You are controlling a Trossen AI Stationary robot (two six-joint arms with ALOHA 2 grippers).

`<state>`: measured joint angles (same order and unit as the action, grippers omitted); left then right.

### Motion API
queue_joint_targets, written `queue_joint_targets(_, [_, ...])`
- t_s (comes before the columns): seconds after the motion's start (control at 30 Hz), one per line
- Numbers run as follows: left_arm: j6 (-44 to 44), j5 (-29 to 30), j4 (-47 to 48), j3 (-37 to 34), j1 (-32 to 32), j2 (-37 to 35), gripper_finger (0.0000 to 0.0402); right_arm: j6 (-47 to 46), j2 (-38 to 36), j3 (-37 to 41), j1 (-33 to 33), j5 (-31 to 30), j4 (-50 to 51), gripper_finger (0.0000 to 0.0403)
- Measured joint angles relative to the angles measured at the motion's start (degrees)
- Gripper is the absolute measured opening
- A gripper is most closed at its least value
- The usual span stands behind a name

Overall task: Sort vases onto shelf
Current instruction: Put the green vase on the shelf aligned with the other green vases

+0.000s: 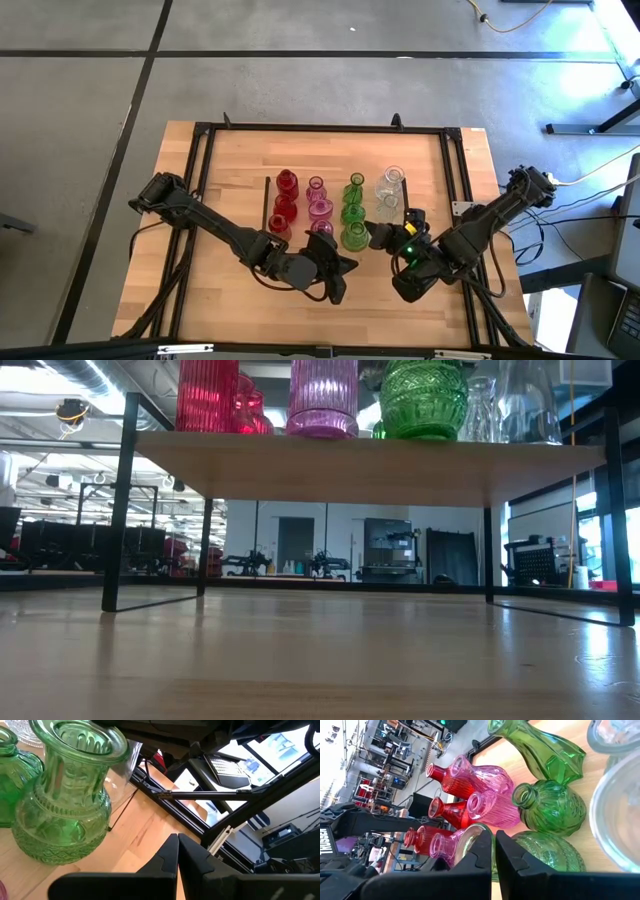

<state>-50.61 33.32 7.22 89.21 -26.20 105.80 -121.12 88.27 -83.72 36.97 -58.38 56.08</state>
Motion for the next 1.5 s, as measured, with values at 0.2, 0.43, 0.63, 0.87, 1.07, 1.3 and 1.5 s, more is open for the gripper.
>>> queue_joint_targets(0.2, [0.11,0.00,0.02,0.00,-0.01,0.00,0.0000,0.02,0.00,0.00,0.02,-0.96,0.08,0.0001])
queue_joint_targets(0.43, [0.10,0.00,0.02,0.00,-0.01,-0.02,0.0000,0.09,0.00,0.00,0.02,-1.59,0.08,0.0001])
queue_joint_targets(0.63, [0.09,0.02,0.02,0.00,0.00,-0.02,0.0000,0.11,0.00,0.00,0.02,-1.60,0.08,0.0002])
queue_joint_targets(0.87, [0.09,0.02,0.02,0.00,-0.01,-0.02,0.0000,0.13,0.00,0.00,0.02,-1.44,0.03,0.0041])
queue_joint_targets(1.07, [0.08,0.02,0.02,0.00,-0.01,-0.02,0.0000,0.09,0.00,0.00,0.02,-2.30,0.02,0.0075])
queue_joint_targets(1.3, [0.07,0.02,0.02,0.00,-0.01,-0.02,0.0000,0.07,0.00,0.00,0.02,-3.96,-0.11,0.0071])
queue_joint_targets(1.5, [0.07,0.02,0.02,0.00,-0.01,-0.04,0.0000,0.28,0.00,0.00,0.04,-5.74,-1.62,0.0070])
